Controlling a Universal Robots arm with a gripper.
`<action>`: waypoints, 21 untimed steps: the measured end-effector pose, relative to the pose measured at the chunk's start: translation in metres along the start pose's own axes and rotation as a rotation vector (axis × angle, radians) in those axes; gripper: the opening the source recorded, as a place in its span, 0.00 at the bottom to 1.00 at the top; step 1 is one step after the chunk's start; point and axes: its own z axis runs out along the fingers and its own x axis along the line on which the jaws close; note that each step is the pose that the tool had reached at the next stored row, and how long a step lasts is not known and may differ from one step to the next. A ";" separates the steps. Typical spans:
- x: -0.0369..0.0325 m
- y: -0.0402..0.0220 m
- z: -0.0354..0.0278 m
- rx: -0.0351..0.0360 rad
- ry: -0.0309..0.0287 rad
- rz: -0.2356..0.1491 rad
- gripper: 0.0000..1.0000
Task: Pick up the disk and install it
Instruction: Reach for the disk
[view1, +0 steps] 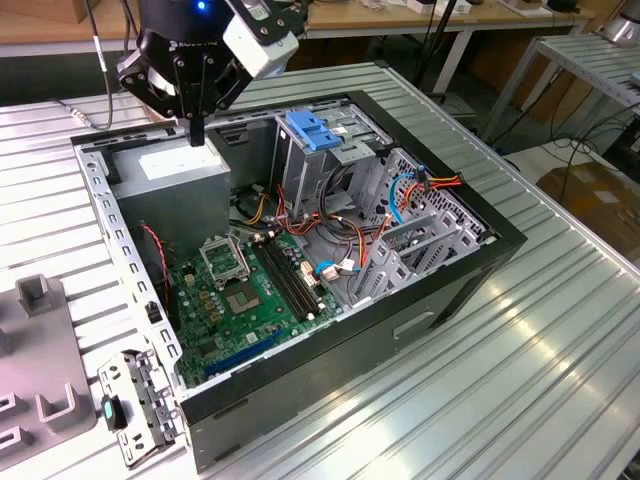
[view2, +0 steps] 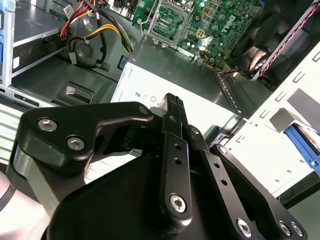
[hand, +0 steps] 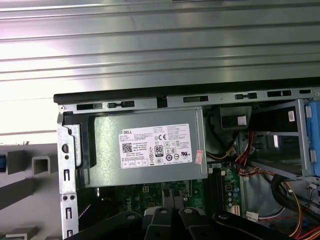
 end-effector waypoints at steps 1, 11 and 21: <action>0.0013 -0.0001 -0.0001 0.0000 0.0000 0.000 0.11; 0.0069 -0.0005 -0.0002 0.0000 0.0000 0.000 0.11; 0.0115 -0.0009 -0.0001 0.0001 0.0000 0.000 0.11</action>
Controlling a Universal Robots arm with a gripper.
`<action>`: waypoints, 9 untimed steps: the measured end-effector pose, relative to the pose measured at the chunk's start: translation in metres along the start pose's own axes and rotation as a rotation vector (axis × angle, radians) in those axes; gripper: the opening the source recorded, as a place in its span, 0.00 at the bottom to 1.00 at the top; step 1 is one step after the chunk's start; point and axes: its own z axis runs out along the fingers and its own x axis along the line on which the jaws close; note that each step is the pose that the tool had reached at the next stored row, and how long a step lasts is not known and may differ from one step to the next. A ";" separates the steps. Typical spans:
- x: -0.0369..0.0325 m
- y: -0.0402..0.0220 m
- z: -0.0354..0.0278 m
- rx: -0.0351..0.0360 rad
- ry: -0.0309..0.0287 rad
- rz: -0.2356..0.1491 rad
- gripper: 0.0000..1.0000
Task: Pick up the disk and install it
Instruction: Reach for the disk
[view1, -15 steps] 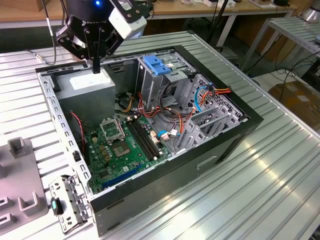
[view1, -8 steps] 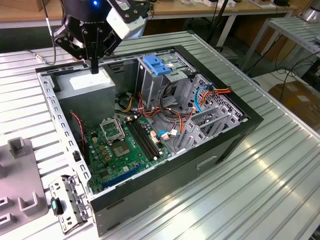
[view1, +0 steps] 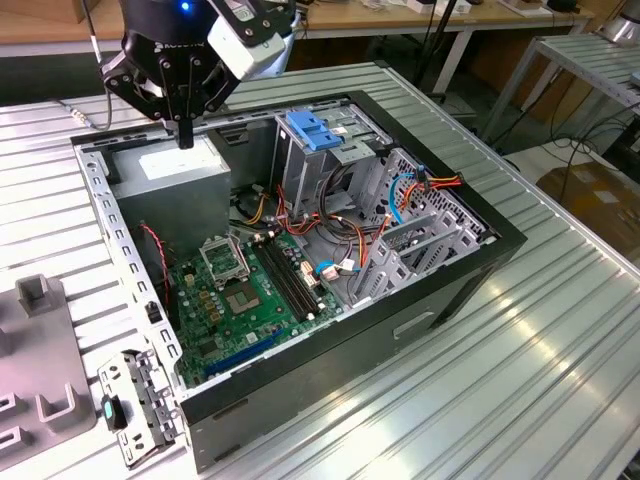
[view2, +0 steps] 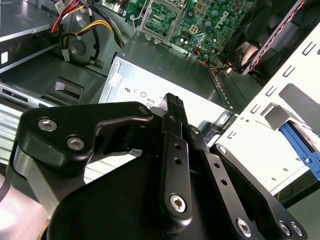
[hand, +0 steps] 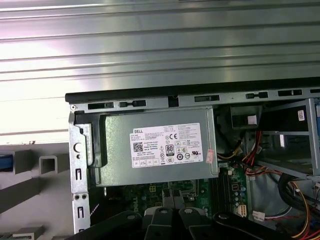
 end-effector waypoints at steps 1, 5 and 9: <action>0.0005 0.0000 0.0000 0.0000 0.0000 0.000 0.11; 0.0025 -0.0002 0.0001 0.0000 0.0000 0.000 0.11; 0.0050 -0.0004 0.0002 0.0000 0.0000 0.000 0.11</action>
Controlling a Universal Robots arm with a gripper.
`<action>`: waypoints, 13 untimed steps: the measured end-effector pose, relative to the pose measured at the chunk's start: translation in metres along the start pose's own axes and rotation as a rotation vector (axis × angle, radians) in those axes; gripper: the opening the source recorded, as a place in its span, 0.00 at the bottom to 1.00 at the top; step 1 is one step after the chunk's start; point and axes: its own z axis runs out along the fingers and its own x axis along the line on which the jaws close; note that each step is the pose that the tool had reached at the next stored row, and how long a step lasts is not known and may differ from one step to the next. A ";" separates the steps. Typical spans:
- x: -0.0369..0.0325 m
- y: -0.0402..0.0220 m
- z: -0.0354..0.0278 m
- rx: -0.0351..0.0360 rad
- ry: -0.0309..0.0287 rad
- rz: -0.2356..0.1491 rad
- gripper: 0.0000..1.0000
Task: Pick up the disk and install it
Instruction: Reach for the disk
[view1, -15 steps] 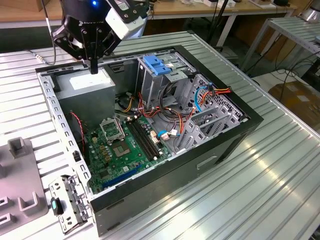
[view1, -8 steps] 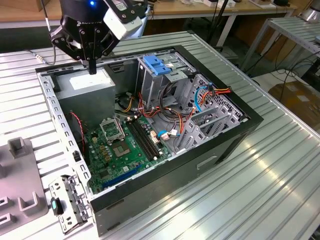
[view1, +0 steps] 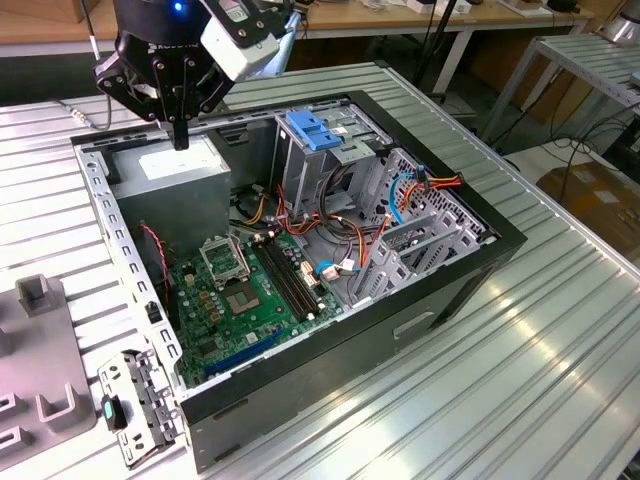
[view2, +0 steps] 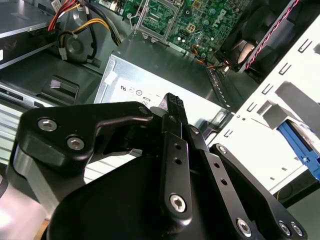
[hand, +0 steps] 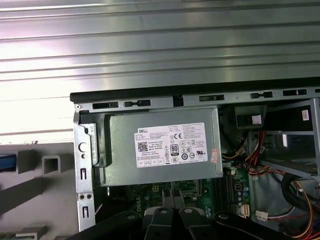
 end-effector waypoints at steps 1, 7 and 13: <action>0.0006 0.0000 0.0000 0.0000 0.0000 0.000 0.11; 0.0039 -0.0003 0.0001 -0.0001 0.0000 0.000 0.11; 0.0058 -0.0004 0.0002 0.0000 0.0000 0.000 0.11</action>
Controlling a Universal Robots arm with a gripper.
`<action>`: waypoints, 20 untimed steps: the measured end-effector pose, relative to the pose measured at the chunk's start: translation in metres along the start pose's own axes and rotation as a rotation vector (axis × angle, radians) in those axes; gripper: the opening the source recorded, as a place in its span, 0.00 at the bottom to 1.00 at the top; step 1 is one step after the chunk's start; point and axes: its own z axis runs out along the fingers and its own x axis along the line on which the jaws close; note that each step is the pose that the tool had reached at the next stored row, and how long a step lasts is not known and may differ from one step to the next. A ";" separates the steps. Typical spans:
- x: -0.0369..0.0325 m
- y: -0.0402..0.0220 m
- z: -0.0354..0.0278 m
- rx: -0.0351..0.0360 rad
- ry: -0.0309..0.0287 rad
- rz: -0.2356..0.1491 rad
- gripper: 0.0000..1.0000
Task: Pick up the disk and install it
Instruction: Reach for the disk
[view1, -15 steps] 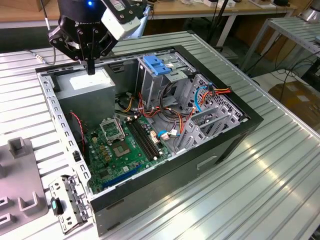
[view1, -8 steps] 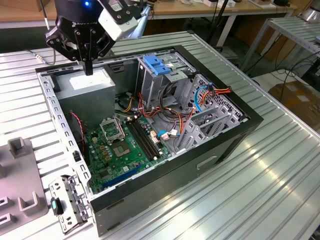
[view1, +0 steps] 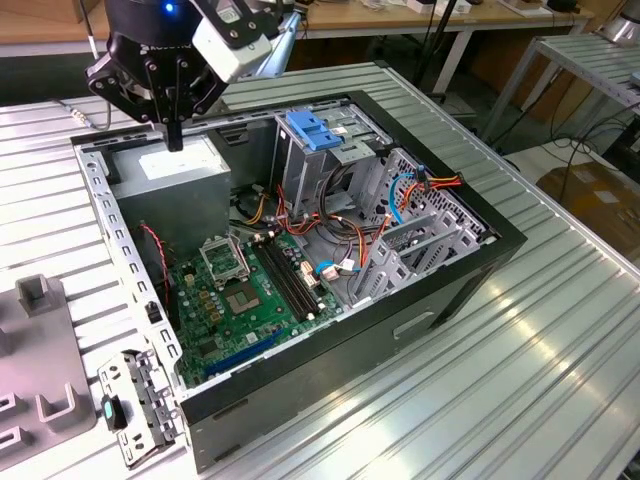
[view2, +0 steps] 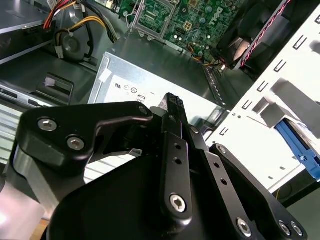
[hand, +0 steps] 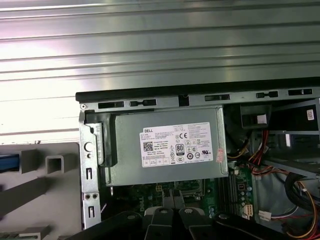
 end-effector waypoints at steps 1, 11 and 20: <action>0.0004 0.0000 0.0000 -0.0001 0.0000 0.000 0.11; 0.0049 -0.0004 0.0001 0.0000 0.0000 0.000 0.11; 0.0090 -0.0007 0.0002 -0.0001 0.0000 0.000 0.11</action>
